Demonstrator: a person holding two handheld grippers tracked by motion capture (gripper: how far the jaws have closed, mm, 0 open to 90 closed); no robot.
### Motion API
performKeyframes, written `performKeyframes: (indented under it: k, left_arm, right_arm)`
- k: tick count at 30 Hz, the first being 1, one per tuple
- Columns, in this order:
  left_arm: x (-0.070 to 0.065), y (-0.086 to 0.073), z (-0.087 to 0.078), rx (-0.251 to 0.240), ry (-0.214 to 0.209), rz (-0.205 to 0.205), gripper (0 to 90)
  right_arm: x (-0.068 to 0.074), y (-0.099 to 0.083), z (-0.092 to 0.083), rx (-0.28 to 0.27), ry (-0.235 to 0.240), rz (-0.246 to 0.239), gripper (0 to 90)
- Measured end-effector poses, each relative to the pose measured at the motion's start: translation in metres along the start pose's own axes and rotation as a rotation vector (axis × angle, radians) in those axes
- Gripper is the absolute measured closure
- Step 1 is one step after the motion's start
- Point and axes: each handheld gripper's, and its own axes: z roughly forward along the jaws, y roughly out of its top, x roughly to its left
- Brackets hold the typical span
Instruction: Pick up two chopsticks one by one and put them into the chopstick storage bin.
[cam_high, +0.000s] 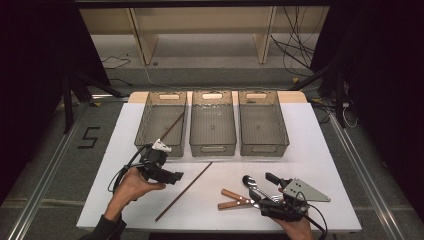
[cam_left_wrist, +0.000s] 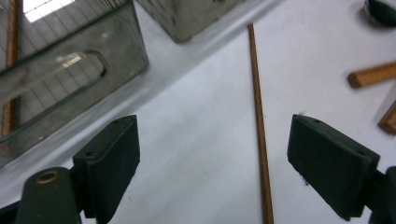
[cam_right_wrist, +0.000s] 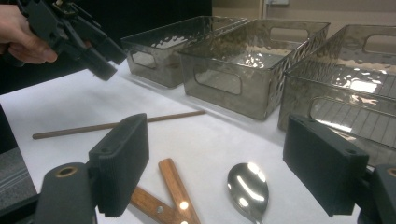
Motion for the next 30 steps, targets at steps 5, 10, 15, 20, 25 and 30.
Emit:
performKeyframes:
  k: [5,10,15,20,25,30]
  left_arm:
    - [-0.010,-0.001,0.003,0.085,0.012,0.037,20.1]
    - [-0.017,-0.004,0.009,0.169,-0.001,0.059,25.3]
    - [-0.025,-0.008,0.015,0.220,-0.014,0.082,30.4]
    - [-0.034,-0.013,0.021,0.261,-0.043,0.109,44.7]
    - [-0.037,-0.017,0.026,0.306,-0.060,0.127,58.0]
    - [-0.038,-0.019,0.028,0.323,-0.082,0.134,66.6]
  right_arm:
    - [0.000,0.000,0.000,0.004,0.001,-0.002,23.3]
    - [0.001,0.000,0.000,0.008,0.002,-0.004,23.3]
    - [0.001,0.000,0.000,0.008,0.001,-0.005,23.3]
    - [0.001,0.000,0.000,0.012,0.001,-0.008,23.3]
    - [0.001,0.000,0.000,0.012,0.001,-0.006,23.4]
    - [0.001,0.000,0.001,0.013,0.002,-0.008,23.4]
